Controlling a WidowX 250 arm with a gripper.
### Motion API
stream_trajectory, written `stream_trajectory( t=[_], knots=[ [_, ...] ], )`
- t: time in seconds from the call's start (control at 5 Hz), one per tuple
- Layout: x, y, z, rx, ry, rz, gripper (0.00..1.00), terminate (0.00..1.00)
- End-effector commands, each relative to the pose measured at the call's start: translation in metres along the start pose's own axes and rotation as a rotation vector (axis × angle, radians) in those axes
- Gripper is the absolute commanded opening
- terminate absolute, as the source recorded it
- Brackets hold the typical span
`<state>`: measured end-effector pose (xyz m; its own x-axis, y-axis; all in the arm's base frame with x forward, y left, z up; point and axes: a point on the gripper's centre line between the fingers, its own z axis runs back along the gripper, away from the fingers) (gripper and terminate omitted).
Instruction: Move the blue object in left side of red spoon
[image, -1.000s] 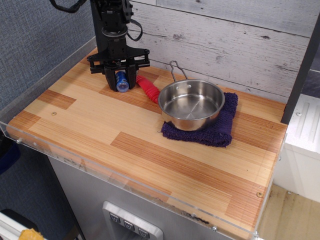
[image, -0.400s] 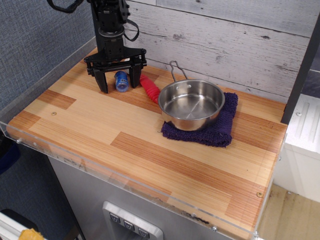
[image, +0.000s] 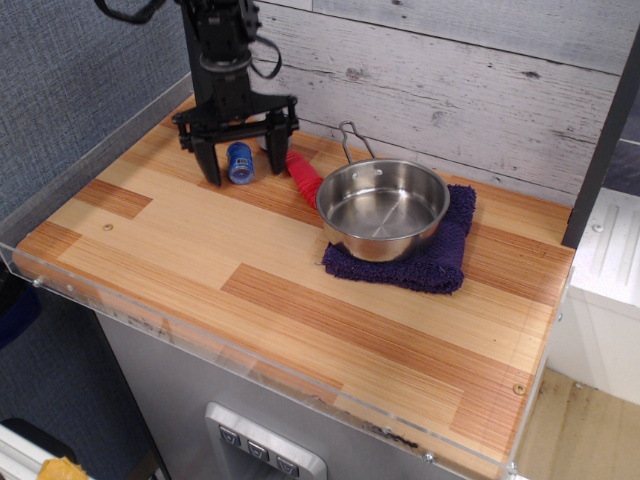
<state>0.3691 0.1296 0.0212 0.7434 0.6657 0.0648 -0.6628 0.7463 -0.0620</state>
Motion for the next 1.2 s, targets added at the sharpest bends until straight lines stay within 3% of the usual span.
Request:
stream_trajectory(
  t=[0.0,0.2,1.0],
  knots=[
    [0.006,-0.022,0.072,-0.083,-0.108,-0.063,1.0,0.0],
    [0.002,-0.026,0.088,-0.052,-0.127,-0.071,1.0,0.0],
    [0.002,-0.026,0.088,-0.052,-0.127,-0.071,1.0,0.0]
  ],
)
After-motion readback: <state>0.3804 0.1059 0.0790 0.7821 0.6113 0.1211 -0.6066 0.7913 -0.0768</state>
